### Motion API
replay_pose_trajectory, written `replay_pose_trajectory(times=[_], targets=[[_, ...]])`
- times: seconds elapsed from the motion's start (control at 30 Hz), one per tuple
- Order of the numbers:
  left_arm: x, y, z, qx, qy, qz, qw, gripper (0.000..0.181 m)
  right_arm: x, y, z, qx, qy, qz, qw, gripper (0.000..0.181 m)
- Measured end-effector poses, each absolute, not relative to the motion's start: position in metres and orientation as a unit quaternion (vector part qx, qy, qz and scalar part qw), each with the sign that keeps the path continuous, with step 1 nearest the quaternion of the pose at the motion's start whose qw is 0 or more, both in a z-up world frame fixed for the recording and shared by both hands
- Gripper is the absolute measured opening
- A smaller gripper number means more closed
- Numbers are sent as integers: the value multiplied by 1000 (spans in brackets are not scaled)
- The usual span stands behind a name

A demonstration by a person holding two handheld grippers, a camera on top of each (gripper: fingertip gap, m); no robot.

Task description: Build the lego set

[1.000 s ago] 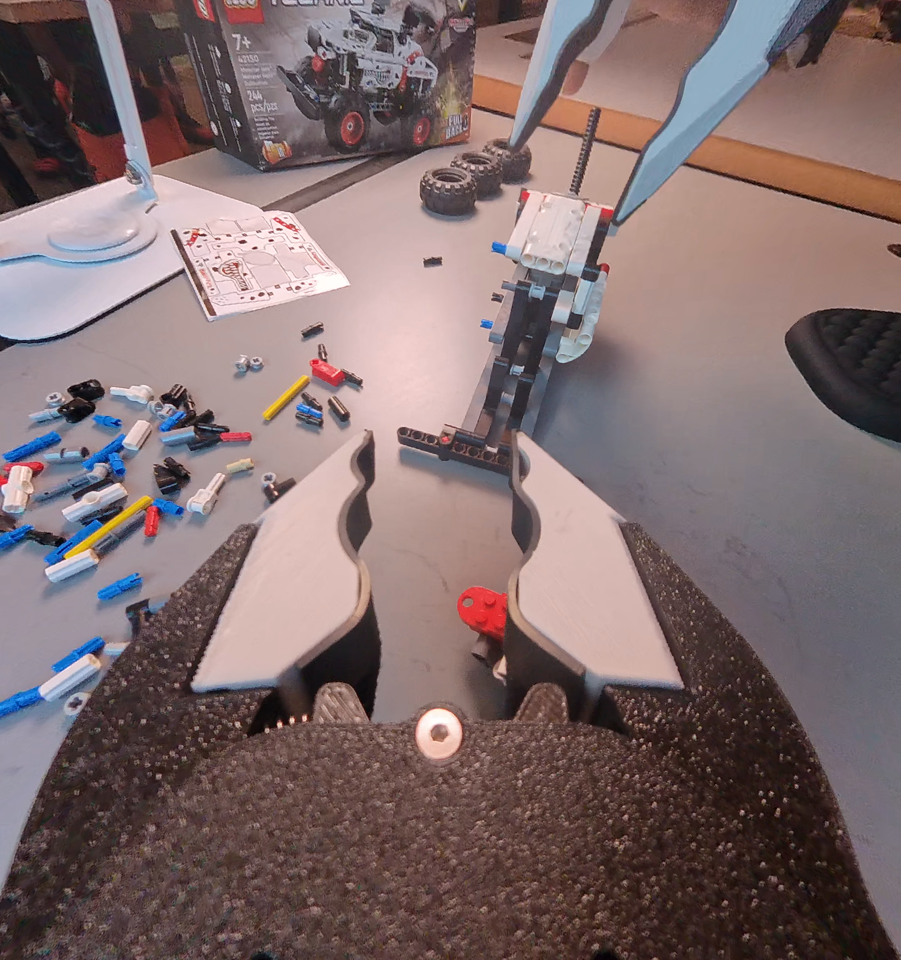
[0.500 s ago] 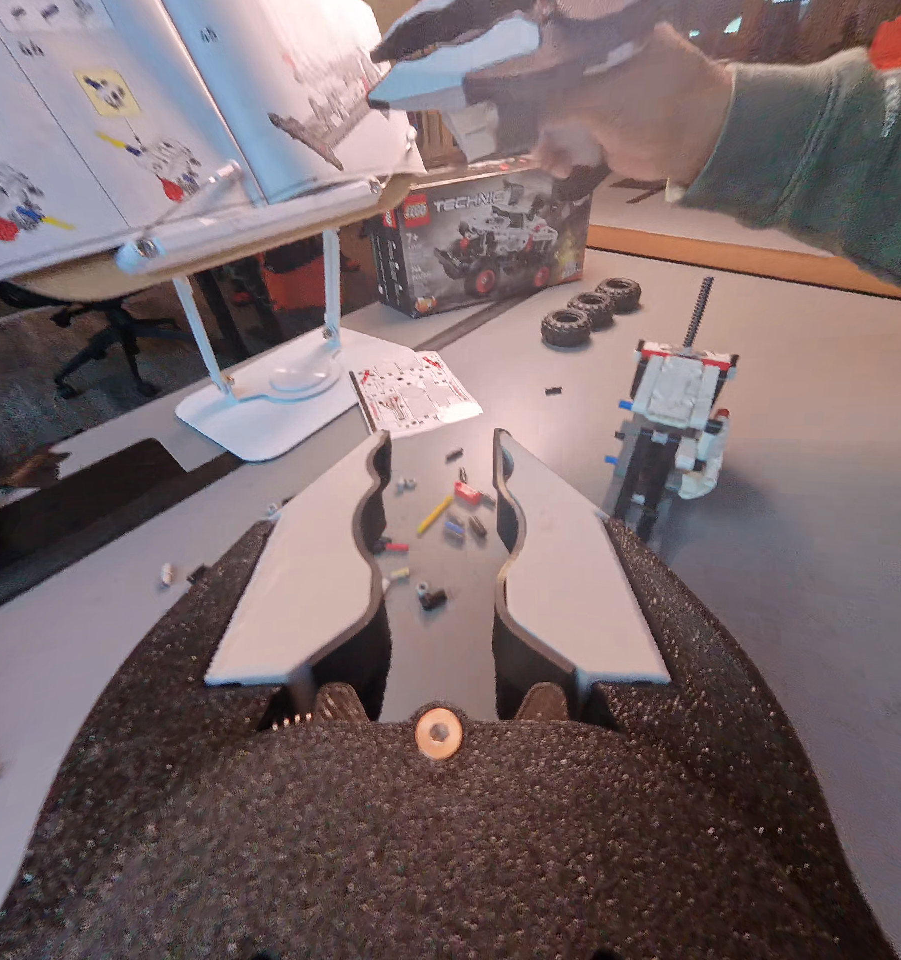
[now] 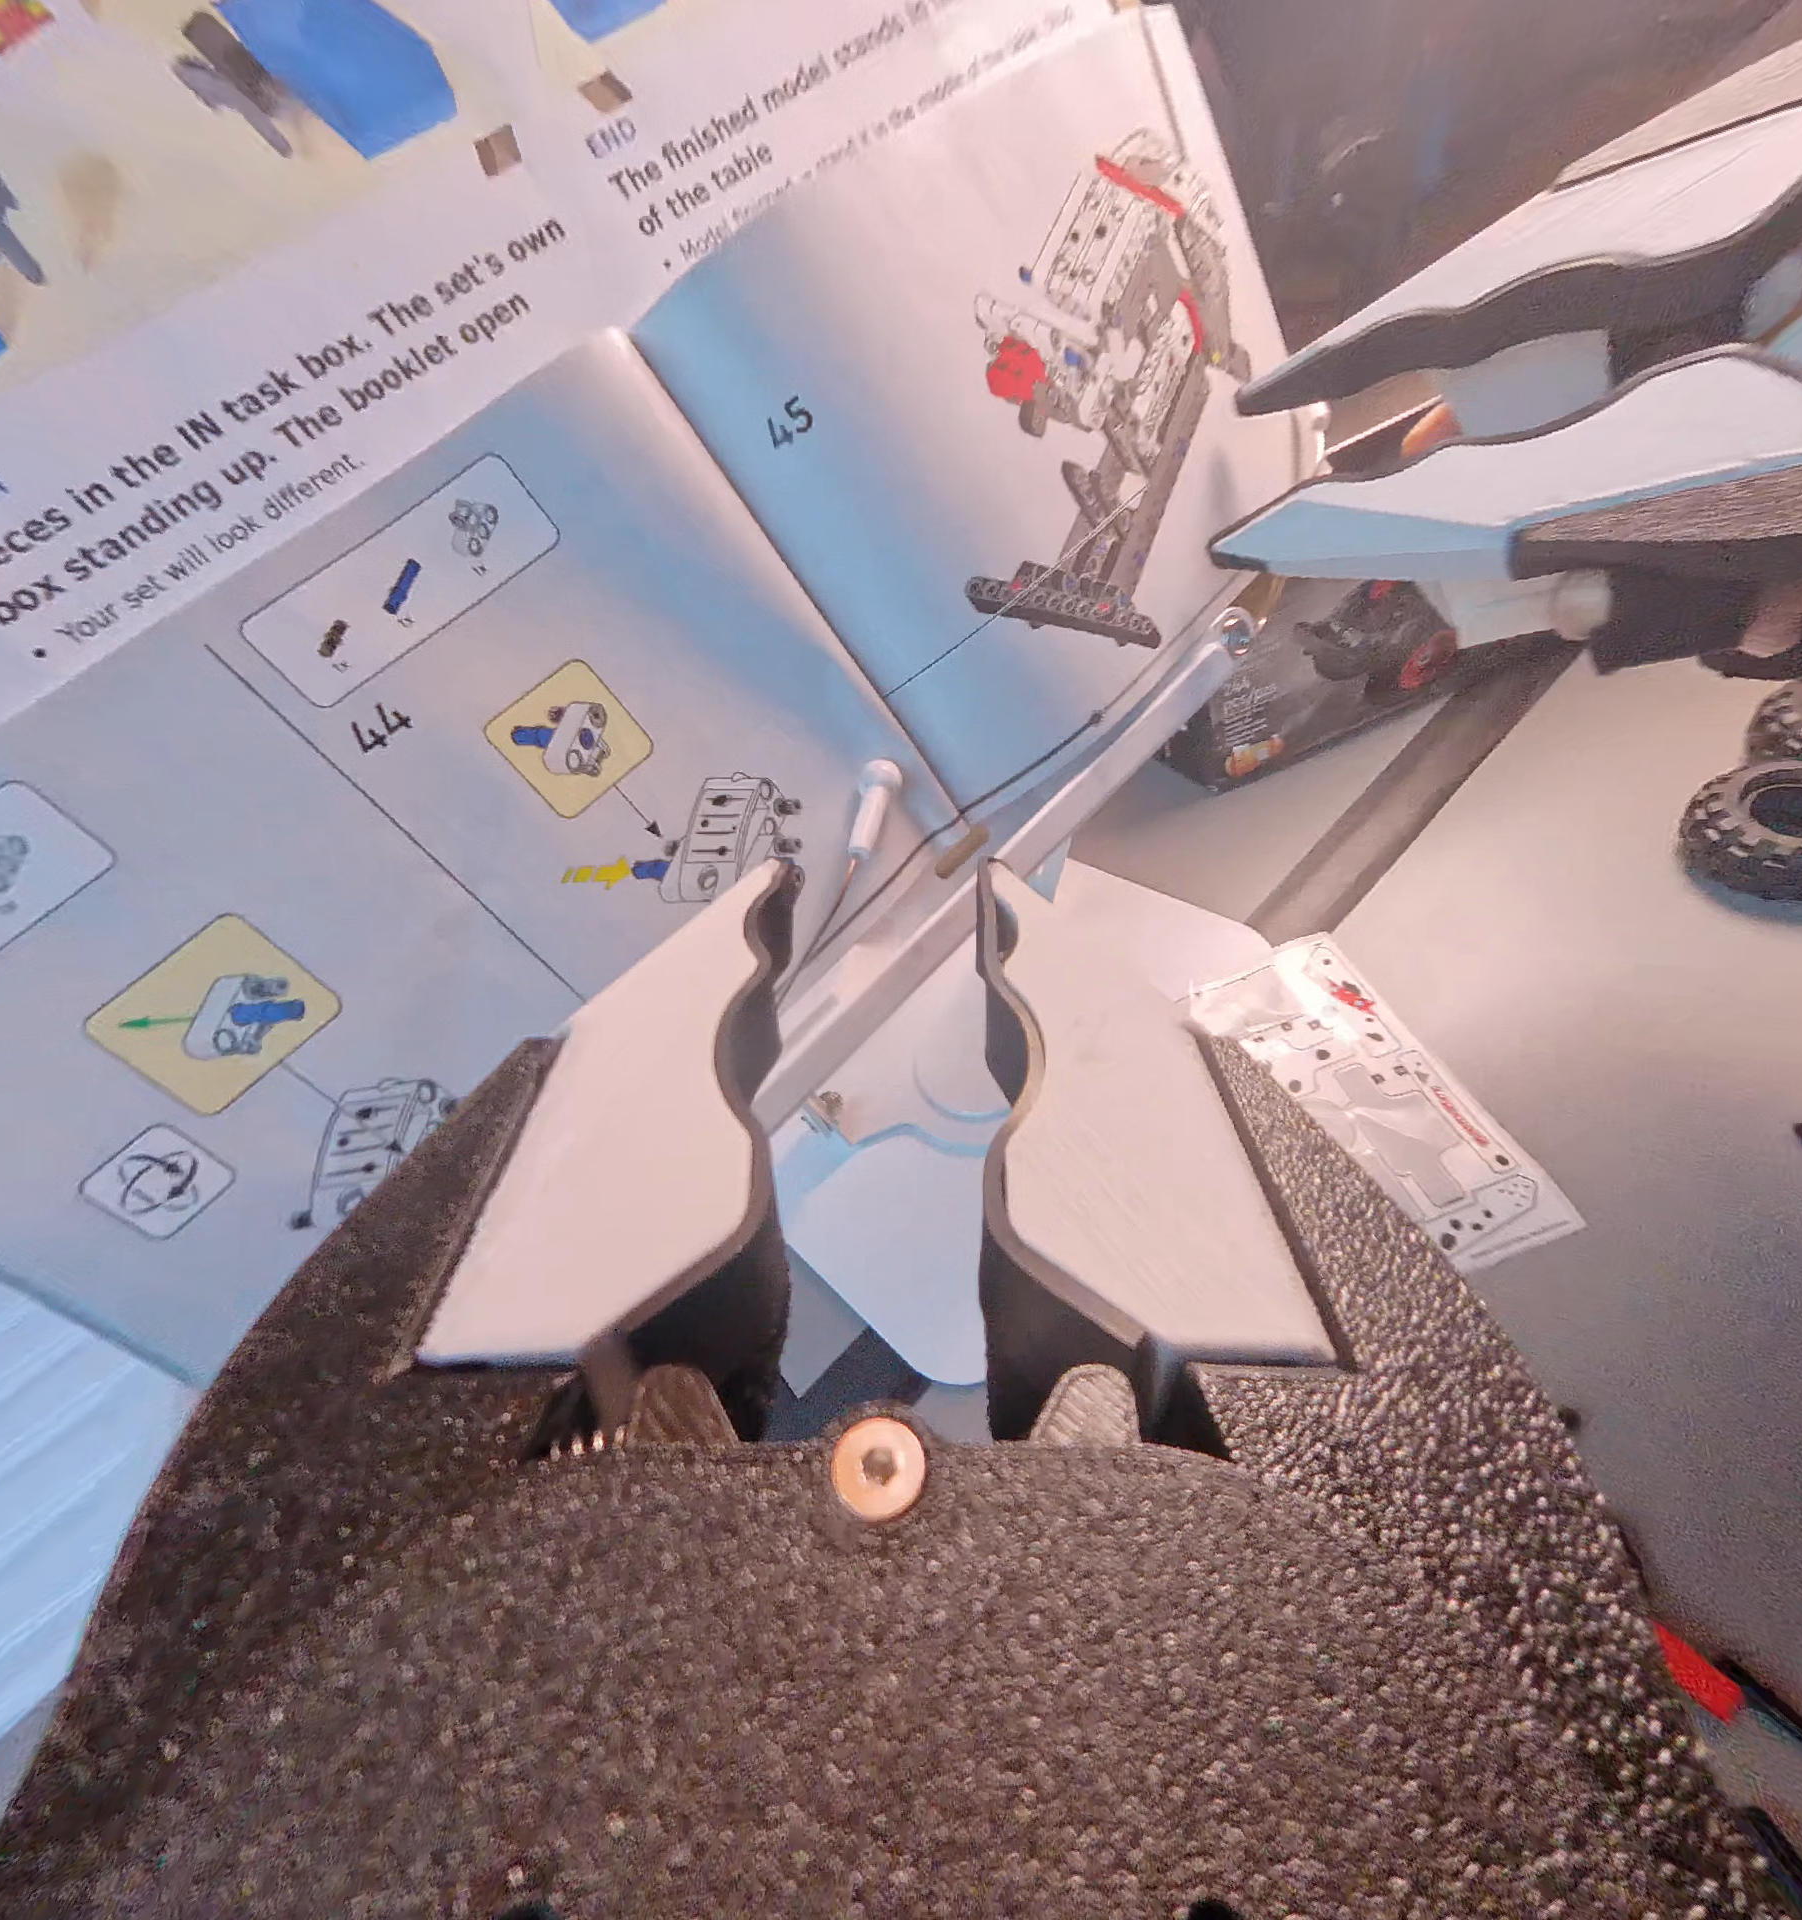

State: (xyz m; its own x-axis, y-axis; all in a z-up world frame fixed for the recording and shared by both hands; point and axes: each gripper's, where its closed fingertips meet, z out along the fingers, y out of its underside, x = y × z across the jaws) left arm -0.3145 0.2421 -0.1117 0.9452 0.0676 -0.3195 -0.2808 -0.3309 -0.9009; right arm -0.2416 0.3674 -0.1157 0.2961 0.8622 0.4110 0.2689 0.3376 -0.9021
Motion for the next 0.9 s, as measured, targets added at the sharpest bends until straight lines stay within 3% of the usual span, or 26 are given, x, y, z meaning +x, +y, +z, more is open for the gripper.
replay_pose_trajectory(times=[0.1,0.37,0.73,0.9], targets=[[-326,264,-127,-814,63,147,558,34,-237,377,-126,-522,-547,239,610,37],[-340,268,-133,-818,75,172,543,5,-227,384,-134,-526,-529,267,610,34],[-352,257,-112,-789,10,135,600,2,-219,383,-152,-537,-544,259,590,34],[-368,243,-101,-769,-31,127,625,0,-212,371,-127,-519,-530,282,609,37]])
